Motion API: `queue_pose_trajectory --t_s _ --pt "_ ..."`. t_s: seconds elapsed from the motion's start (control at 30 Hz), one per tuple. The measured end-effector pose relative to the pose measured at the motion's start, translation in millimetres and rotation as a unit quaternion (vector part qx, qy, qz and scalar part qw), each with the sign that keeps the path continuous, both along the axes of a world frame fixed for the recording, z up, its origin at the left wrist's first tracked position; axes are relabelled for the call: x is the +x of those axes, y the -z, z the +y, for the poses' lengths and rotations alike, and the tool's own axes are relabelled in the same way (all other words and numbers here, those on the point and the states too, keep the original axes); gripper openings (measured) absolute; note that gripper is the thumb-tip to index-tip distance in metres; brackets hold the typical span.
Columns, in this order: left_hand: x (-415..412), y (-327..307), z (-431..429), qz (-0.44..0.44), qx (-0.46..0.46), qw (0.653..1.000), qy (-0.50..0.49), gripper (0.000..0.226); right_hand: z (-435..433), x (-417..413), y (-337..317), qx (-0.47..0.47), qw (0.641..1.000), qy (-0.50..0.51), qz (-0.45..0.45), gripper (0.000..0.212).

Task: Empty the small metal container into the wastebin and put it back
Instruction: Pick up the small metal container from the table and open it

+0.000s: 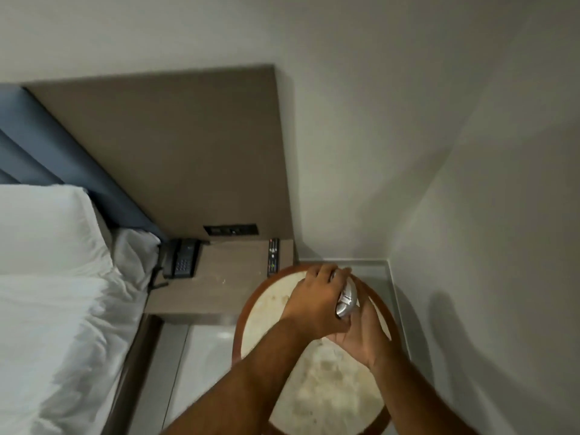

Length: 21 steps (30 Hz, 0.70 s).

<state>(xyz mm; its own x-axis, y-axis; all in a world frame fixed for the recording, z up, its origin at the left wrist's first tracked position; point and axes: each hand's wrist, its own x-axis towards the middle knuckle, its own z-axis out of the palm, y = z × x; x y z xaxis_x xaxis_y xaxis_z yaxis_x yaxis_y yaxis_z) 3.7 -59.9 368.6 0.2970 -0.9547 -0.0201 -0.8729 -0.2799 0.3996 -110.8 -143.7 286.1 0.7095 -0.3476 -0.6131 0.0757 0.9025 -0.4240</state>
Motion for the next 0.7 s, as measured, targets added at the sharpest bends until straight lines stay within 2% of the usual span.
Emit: queue_pose_trajectory --t_s 0.17,0.33,0.53,0.7 --pt "3 -45 5 -0.028 -0.017 0.999 0.016 0.099 7 18 -53 -0.005 0.997 0.054 -0.049 0.042" --pt "2 -66 6 -0.007 -0.037 0.999 0.012 0.095 8 22 -75 0.003 0.995 0.073 -0.069 0.067" --pt "9 -67 13 0.038 -0.083 0.996 0.026 0.095 14 29 -78 0.008 0.993 0.104 -0.059 0.065" --pt "11 -69 28 0.101 -0.149 0.984 -0.016 0.099 17 29 -86 0.004 0.993 0.080 -0.081 0.065"
